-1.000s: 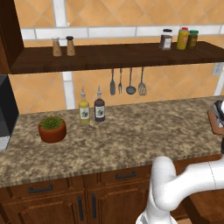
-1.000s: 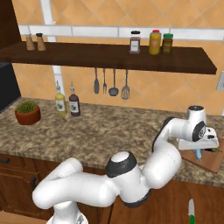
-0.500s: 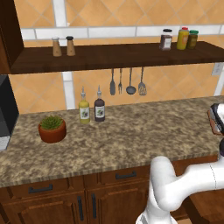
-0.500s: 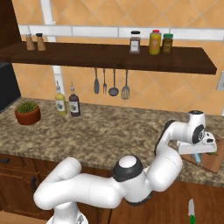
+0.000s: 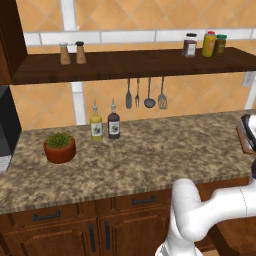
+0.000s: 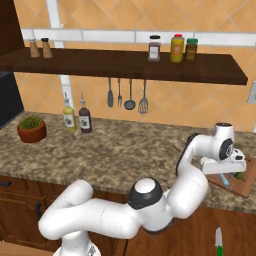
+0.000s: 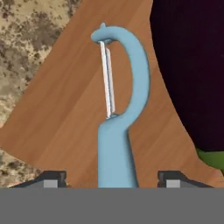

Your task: Place the appropriate cutting tool for cutting the eggplant skin on the cutting board.

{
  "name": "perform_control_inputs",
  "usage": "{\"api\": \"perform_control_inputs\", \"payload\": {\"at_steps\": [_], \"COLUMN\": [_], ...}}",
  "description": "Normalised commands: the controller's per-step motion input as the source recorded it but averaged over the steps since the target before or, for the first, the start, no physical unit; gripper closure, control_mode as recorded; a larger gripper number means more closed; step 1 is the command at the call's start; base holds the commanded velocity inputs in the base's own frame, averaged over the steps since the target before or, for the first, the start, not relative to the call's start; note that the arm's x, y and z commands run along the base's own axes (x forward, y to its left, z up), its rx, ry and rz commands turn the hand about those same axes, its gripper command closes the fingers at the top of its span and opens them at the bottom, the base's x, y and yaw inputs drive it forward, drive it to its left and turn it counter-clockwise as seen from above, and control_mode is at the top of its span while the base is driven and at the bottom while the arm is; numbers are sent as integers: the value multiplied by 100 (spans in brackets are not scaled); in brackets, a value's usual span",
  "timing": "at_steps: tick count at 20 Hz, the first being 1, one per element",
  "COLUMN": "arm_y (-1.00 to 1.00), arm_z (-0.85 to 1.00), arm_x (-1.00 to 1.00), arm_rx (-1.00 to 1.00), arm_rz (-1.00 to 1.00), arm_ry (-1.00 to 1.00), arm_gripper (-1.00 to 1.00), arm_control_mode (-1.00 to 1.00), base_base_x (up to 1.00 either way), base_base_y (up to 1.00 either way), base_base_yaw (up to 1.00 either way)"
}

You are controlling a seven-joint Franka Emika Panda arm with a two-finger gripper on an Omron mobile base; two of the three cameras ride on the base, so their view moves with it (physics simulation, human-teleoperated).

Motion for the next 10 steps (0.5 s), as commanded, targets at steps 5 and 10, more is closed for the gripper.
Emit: {"api": "perform_control_inputs", "payload": {"at_steps": [5,10], "arm_y": [91,100], "arm_z": [37,38], "arm_x": [-34,-38], "arm_rx": [-2,-6], "arm_rz": [6,9], "arm_ry": [8,5], "arm_gripper": [-100,-100], "arm_control_mode": [-100,-100], "base_base_x": [0,0], "base_base_y": [0,0], "base_base_yaw": [0,0]}}
